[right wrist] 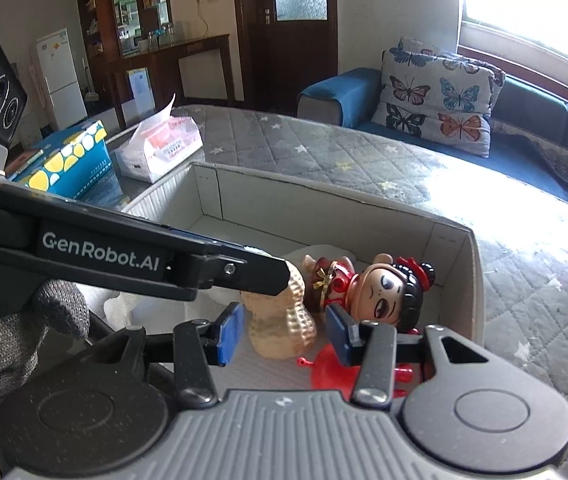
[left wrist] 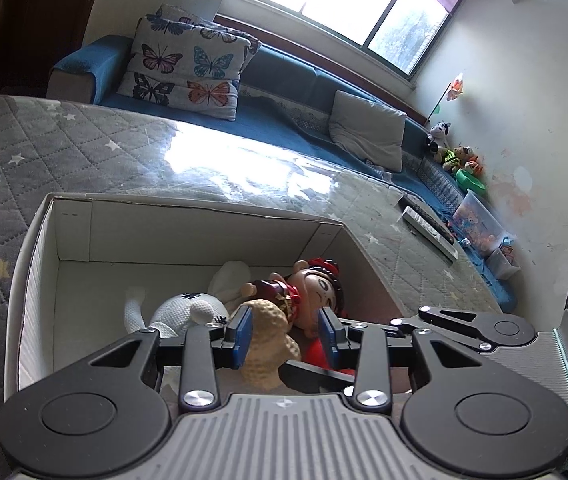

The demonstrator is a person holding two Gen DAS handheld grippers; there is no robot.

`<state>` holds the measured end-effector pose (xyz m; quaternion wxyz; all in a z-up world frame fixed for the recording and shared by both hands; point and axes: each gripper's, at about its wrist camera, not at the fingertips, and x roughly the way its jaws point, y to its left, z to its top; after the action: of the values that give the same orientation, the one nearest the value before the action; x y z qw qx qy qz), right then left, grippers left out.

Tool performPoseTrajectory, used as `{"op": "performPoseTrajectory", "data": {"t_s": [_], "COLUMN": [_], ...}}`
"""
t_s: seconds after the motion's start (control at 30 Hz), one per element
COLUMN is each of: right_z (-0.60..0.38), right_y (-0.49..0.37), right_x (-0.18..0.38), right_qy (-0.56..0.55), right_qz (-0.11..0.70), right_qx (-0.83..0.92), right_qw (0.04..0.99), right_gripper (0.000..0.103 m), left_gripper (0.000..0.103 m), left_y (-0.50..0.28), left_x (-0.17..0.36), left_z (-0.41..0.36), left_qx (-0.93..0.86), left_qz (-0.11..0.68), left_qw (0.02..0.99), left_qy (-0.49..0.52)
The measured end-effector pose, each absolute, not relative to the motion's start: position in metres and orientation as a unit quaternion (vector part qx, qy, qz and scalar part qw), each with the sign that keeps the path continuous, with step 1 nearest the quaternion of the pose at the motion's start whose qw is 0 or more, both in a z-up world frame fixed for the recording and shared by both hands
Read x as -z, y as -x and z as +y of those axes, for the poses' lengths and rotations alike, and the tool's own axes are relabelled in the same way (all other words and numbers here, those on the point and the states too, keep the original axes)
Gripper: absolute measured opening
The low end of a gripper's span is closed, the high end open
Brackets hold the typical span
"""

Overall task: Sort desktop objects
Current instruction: 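Open the left gripper to release the peanut beside the rabbit, then move the left gripper down to the lime-green alien toy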

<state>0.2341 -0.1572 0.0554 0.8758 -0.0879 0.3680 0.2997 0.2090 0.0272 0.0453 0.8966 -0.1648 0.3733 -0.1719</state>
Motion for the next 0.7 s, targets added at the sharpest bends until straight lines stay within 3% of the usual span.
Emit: {"op": "performPoseTrajectory", "data": {"t_s": [0.7], "right_z": [-0.215], "right_y": [-0.172], "right_x": [-0.077], "right_qy": [0.065], "right_qz": [0.325], "right_qx": [-0.274], "right_qw": [0.903], "right_gripper": [0.058], "left_gripper": [0.039], "left_y": [-0.149], "left_x": [-0.064], "left_z": [-0.017], "left_qx": [0.218], "left_qz": [0.351], "left_qw": [0.901], "left_qy": [0.129]}}
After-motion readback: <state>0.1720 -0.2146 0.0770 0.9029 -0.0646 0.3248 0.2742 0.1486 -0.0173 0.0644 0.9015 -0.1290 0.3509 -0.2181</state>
